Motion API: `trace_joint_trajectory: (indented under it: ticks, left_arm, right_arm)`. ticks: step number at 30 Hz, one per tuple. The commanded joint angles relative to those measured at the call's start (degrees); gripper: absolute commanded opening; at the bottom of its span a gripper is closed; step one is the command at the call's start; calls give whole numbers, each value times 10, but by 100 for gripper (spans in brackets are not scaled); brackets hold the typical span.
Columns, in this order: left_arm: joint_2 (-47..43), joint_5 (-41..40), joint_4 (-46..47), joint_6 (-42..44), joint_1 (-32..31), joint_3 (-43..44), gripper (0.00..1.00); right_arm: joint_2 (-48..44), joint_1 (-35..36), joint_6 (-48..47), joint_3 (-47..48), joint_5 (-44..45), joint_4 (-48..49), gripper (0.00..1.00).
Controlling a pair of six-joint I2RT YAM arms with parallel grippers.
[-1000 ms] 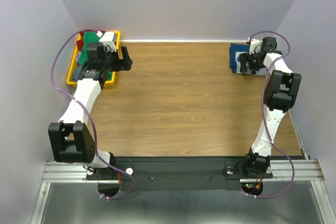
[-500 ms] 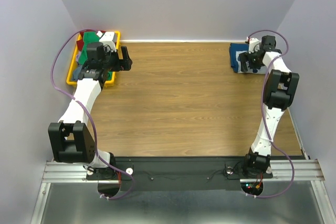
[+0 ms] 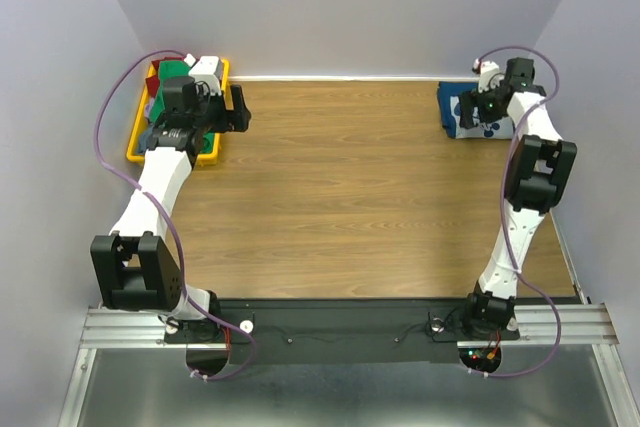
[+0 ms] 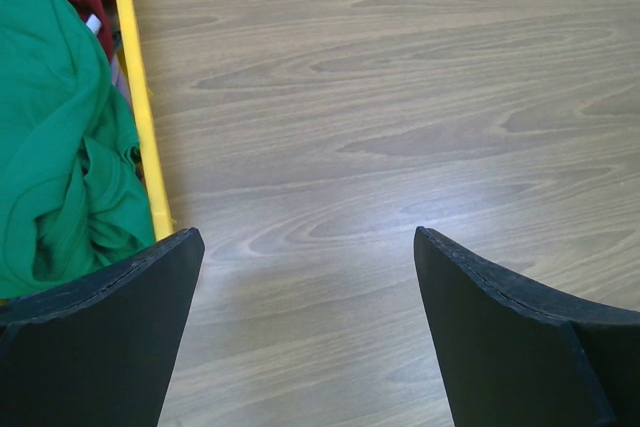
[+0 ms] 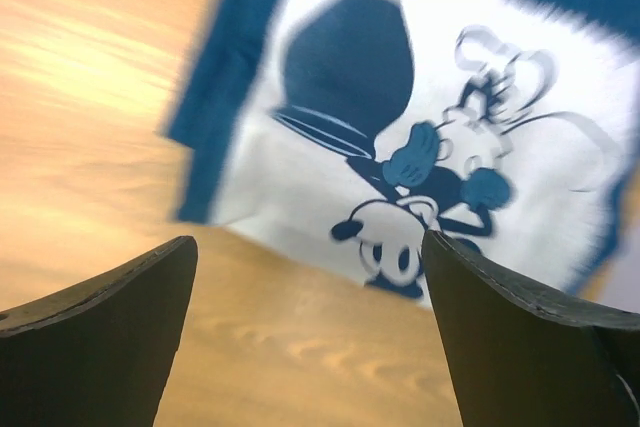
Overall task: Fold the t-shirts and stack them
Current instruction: Neatly place the folded tshirt to the corner, then reset both grippers
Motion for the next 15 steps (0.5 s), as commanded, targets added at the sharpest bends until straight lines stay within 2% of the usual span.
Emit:
trace_joint_trajectory:
  ticks: [1,7,11,14,15]
  left_arm:
    - [-24,-2,-16,17,-2,51,98]
    - [-8,6,-83,52,-2,82,98]
    - [7,35,-150,76,-2,104,99]
    - [-17,56,-173,101,-2,78,99]
    - [-29,54,-165,110,-2,62,98]
  right_arm:
    - [-125,-5,55,5,-71,5,100]
    - [-218,-5,112,-21,-120,3,100]
    - [-282,-4,150,-72,-153,-29,100]
    - [-357,-3,178,-167,-182,-46,100]
    - [-375,0,185,-233,-188,-46,100]
